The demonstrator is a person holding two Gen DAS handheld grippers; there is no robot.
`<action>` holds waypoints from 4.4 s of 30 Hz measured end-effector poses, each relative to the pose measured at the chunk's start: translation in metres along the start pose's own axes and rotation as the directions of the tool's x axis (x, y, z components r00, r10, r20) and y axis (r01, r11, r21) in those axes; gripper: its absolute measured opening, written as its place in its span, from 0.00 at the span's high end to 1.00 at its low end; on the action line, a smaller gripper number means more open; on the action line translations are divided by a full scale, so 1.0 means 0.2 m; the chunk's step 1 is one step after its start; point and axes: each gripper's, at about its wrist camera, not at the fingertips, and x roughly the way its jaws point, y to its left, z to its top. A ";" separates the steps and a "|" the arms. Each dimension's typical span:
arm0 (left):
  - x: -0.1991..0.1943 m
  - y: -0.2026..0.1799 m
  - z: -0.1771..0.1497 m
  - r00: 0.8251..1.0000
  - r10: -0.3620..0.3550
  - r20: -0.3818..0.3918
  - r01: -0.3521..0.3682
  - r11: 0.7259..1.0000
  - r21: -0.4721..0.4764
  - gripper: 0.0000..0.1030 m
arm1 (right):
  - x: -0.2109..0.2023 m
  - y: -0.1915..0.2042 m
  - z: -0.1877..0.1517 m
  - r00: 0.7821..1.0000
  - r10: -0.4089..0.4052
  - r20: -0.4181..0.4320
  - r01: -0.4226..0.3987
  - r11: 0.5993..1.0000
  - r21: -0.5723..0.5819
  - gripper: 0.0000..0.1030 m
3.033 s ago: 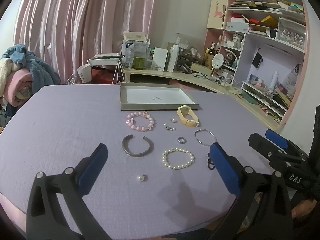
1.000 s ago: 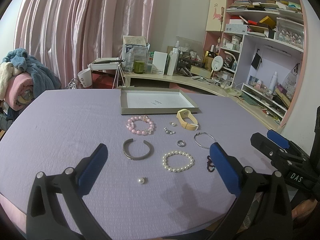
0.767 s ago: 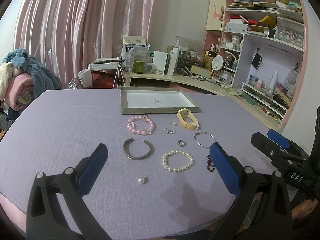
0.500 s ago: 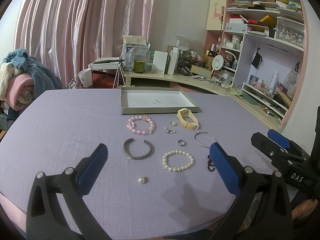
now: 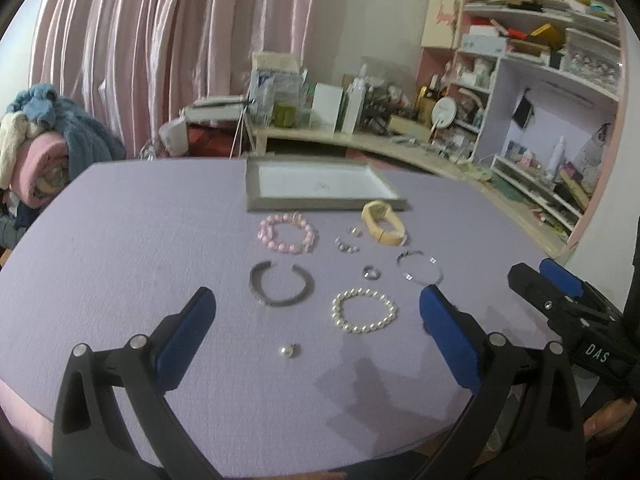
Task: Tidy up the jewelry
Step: 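Grasp the dark red beaded bracelet with the right tool while the left tool grasps the pearl pendant, then carry both into the white tray, right tool releasing the red bracelet while left releases the pearl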
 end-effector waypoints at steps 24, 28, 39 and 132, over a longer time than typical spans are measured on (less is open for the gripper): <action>0.26 0.10 -0.10 0.953 0.089 -0.291 -0.105 0.994 -0.039 0.02 | 0.48 -0.05 -0.20 0.927 -0.141 -0.348 0.105 0.987 -0.121 0.45; 0.30 0.10 -0.10 0.947 0.090 -0.307 -0.105 0.994 -0.033 0.02 | 0.49 -0.09 -0.18 0.930 -0.099 -0.354 0.078 0.994 -0.075 0.85; 0.40 0.11 -0.14 0.933 0.097 -0.347 -0.094 0.995 0.026 0.27 | 0.32 -0.15 0.01 0.975 -0.010 -0.223 0.020 0.999 0.042 0.91; 1.25 0.35 0.94 0.984 0.119 -0.130 -0.127 0.990 -0.054 0.29 | 1.10 -0.47 0.71 0.979 0.040 -0.201 -0.020 0.995 0.102 0.38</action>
